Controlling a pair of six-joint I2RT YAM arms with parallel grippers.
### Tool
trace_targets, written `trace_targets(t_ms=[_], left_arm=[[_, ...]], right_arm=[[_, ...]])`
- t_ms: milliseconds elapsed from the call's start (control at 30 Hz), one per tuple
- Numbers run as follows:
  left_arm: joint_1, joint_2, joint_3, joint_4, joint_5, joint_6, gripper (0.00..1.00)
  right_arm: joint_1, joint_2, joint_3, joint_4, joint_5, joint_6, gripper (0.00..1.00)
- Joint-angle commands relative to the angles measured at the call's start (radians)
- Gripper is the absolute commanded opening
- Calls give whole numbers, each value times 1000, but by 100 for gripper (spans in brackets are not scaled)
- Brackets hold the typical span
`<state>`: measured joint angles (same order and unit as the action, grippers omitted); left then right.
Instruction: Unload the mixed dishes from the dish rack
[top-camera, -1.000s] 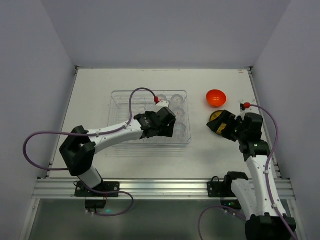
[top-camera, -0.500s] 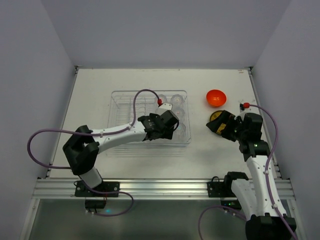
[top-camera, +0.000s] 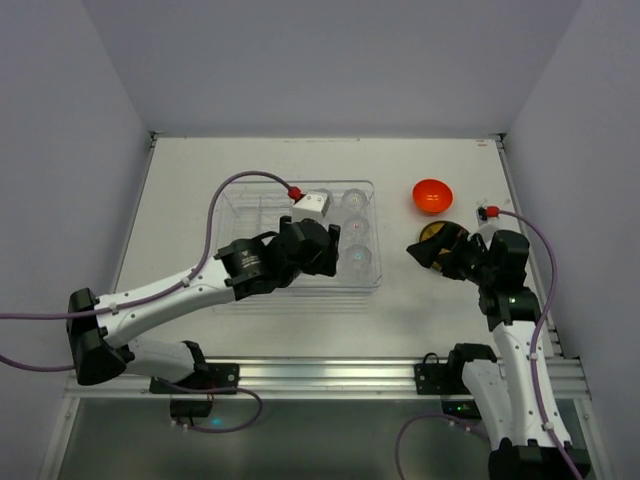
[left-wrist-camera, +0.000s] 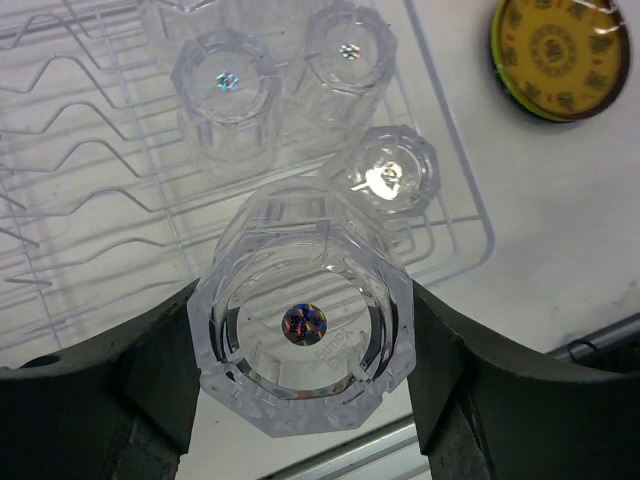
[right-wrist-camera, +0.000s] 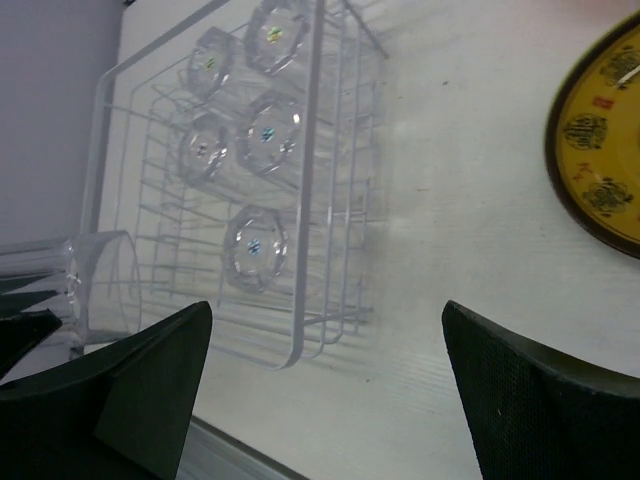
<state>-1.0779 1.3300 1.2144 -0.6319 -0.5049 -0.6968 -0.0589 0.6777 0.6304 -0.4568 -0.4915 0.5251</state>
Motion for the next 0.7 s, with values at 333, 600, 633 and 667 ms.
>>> trace_targets(t_ms=[333, 600, 633, 667], left_arm=[[-51, -334, -403, 1015, 520, -104, 0], [-51, -308, -577, 1372, 569, -283, 0], [-53, -299, -587, 1400, 575, -291, 0], [-53, -293, -593, 1428, 582, -299, 0]], right_arm=[[8, -374, -253, 691, -674, 392, 98], [8, -452, -210, 784, -766, 492, 94], [8, -454, -207, 777, -766, 492, 93], [8, -455, -201, 771, -768, 492, 92]])
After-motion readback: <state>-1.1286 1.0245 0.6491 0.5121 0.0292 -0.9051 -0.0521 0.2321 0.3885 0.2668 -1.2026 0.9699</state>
